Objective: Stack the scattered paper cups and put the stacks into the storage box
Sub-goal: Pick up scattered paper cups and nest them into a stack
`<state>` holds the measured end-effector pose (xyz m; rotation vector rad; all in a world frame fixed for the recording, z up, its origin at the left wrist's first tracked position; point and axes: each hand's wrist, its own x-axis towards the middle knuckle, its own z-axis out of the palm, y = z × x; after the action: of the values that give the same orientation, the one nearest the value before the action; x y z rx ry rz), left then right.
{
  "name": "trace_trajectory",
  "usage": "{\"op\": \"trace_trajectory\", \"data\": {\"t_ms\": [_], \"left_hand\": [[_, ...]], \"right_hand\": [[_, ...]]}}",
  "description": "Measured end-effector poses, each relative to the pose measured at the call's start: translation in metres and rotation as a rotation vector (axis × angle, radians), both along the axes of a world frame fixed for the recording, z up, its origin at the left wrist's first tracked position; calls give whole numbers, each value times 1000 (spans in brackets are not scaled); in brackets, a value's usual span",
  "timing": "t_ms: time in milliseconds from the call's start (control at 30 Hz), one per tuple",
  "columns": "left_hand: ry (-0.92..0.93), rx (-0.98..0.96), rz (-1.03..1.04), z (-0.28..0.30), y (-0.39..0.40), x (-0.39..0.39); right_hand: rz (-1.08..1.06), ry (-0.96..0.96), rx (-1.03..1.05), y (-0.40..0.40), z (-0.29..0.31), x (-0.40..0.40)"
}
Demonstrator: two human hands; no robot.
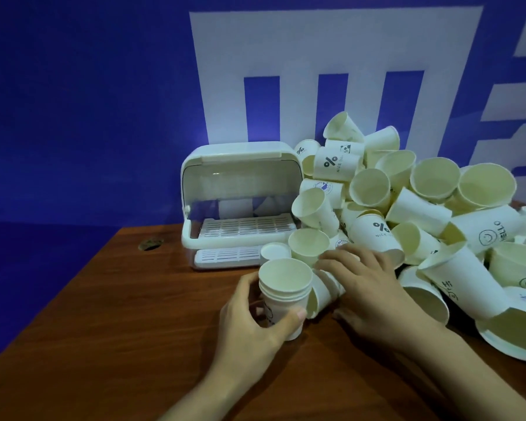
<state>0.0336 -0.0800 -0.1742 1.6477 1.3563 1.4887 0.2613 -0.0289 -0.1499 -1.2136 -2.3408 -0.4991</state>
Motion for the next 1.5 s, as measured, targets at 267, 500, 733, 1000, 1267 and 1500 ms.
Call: {"op": "trace_trajectory", "data": {"t_ms": [267,500,733,1000,1267,1500], "left_hand": [[27,35,13,-4,3,0],[32,50,26,-1,0,2],[83,-36,-95,-4,0,2],[171,-20,-163,-5,1,6],[182,-18,-169,-2,0,2],[190,-9,-191,-3,-1,-1]], "right_hand": [[30,28,20,-7,5,-3],[-17,10,26,-13,6,-15],[87,904,162,-35,39,-2],[260,1033,-241,-50,34,-42],[275,973,-452,-44,15,-42],[199,923,-409,-46,16,-35]]}}
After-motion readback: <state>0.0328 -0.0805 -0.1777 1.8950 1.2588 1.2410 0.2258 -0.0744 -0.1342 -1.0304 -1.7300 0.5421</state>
